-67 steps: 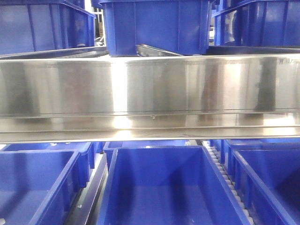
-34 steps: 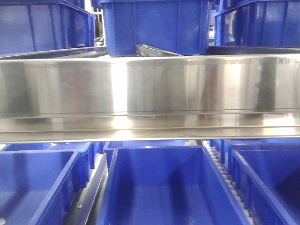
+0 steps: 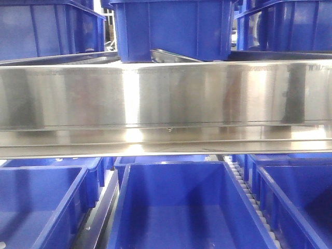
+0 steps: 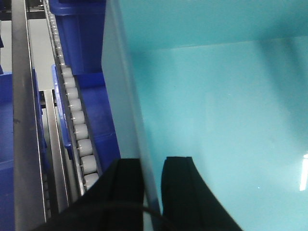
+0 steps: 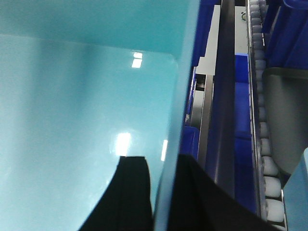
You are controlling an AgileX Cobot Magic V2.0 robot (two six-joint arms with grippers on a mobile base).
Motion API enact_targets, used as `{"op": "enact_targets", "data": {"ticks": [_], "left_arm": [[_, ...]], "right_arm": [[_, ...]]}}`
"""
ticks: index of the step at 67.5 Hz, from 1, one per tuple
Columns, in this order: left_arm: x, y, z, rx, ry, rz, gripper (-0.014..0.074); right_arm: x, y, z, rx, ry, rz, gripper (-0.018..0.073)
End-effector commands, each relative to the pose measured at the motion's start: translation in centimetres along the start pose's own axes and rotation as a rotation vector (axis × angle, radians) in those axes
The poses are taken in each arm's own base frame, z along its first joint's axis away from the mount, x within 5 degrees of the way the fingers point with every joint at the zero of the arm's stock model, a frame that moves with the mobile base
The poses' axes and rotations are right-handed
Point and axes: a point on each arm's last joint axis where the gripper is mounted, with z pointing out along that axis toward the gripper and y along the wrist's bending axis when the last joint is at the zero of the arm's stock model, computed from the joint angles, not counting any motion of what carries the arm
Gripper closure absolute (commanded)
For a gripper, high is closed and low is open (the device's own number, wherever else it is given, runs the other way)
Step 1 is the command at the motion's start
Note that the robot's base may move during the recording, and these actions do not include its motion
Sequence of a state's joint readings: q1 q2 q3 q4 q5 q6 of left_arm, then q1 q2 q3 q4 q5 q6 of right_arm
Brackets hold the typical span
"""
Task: Move two blue bins to right shelf middle
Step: 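Pull the gripped cyan bin off the shelf toward the robot, then drive the base back and turn away from the shelf holding the bin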
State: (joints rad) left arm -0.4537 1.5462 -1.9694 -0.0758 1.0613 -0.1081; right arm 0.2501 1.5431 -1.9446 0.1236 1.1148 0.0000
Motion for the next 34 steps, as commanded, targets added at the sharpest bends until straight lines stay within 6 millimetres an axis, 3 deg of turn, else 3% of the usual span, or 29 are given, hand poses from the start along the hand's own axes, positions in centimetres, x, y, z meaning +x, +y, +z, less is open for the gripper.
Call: {"op": "enact_targets", "data": {"ticks": [1, 34], "left_arm": [[-0.73, -0.2, -1.19, 0.01, -0.071, 0.02, 0.0707], [-0.73, -0.2, -1.19, 0.01, -0.071, 0.02, 0.0707]], "right_arm": [[-0.43, -0.44, -0.8, 0.036, -0.047, -0.028, 0.0712], [-0.46, -0.44, -0.8, 0.036, -0.05, -0.028, 0.0712]]}}
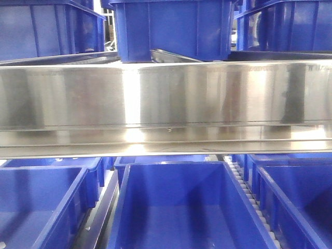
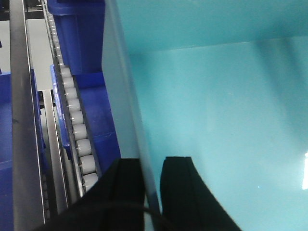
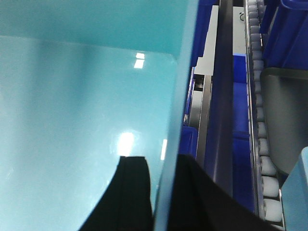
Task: Move two blue bins to right shelf middle
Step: 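Drive the base back and turn away from the shelf holding the bin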
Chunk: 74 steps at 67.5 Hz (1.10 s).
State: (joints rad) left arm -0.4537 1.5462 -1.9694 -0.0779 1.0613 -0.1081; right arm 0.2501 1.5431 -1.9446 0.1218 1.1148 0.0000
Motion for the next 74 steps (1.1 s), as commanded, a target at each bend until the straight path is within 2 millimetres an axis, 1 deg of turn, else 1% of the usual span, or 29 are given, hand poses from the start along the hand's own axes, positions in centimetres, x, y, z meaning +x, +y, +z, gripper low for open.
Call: {"op": "enact_targets", "data": {"ticks": [1, 74], "left_arm": [[-0.73, -0.19, -1.19, 0.008, -0.071, 0.021, 0.0707], [-0.73, -0.19, -1.19, 0.008, -0.071, 0.021, 0.0707]], "right_arm": [[-0.46, -0.43, -0.8, 0.034, -0.051, -0.027, 0.0712], [-0.46, -0.43, -0.8, 0.034, -0.051, -0.027, 0.0712]]}}
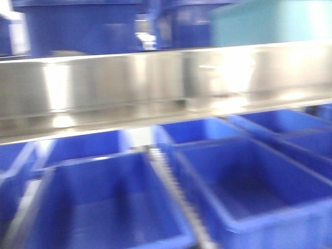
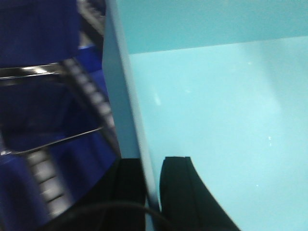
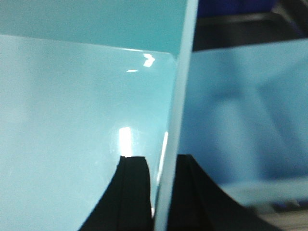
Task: Move two blue bins to right shelf middle
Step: 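Drive the base back and turn away from the shelf holding the bin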
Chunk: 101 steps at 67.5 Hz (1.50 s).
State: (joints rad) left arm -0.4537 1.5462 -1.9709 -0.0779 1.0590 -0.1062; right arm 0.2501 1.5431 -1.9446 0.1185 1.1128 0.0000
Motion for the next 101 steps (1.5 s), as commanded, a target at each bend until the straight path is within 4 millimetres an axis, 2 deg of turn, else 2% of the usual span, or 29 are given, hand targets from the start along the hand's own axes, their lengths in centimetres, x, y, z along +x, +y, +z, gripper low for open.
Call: {"op": "enact_targets", "data": {"ticks": [1, 101], "left_arm": [[-0.68, -0.18, -1.15, 0.007, -0.067, 0.019, 0.0707], [-1.17, -0.23, -1.2, 0.013, -0.121, 0.019, 0.0707]], "right_arm": [[-0.45, -0.4, -0.8, 0.031, -0.049, -0.026, 0.0712], [-0.48, -0.4, -0.8, 0.031, -0.053, -0.026, 0.0712]]}}
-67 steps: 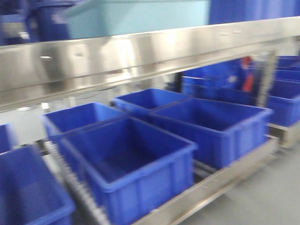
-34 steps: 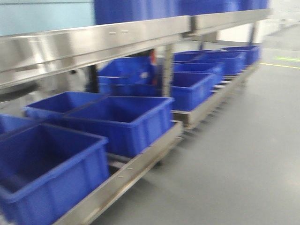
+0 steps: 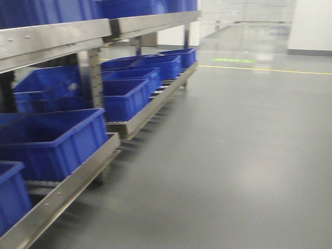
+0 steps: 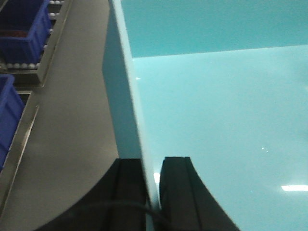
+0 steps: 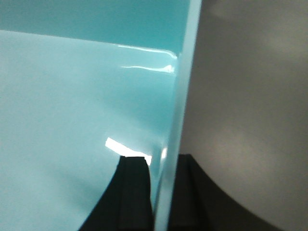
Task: Move two blue bins to right shelf middle
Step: 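Drive the base back and turn away from the shelf holding the bin, then drive across the floor carrying the cyan bin in both grippers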
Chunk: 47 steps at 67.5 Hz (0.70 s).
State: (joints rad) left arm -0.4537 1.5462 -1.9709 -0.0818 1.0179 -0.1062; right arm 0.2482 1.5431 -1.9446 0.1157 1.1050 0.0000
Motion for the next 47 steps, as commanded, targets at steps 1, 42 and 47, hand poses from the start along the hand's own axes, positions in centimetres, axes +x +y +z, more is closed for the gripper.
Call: {"op": "enact_targets", "data": {"ticks": [1, 42, 47], "left_arm": [[-0.84, -0.17, -1.15, 0.006, -0.08, 0.021, 0.0707], [-0.85, -0.16, -1.15, 0.004, -0.08, 0.022, 0.0707], [-0.85, -0.16, -1.15, 0.004, -0.08, 0.022, 0.0707]], "right_arm": [[-0.43, -0.32, -0.79, 0.027, -0.047, -0.026, 0.0712], [-0.52, -0.32, -0.8, 0.027, -0.057, -0.026, 0.0712], [-0.52, -0.32, -0.8, 0.027, -0.057, -0.026, 0.0712]]}}
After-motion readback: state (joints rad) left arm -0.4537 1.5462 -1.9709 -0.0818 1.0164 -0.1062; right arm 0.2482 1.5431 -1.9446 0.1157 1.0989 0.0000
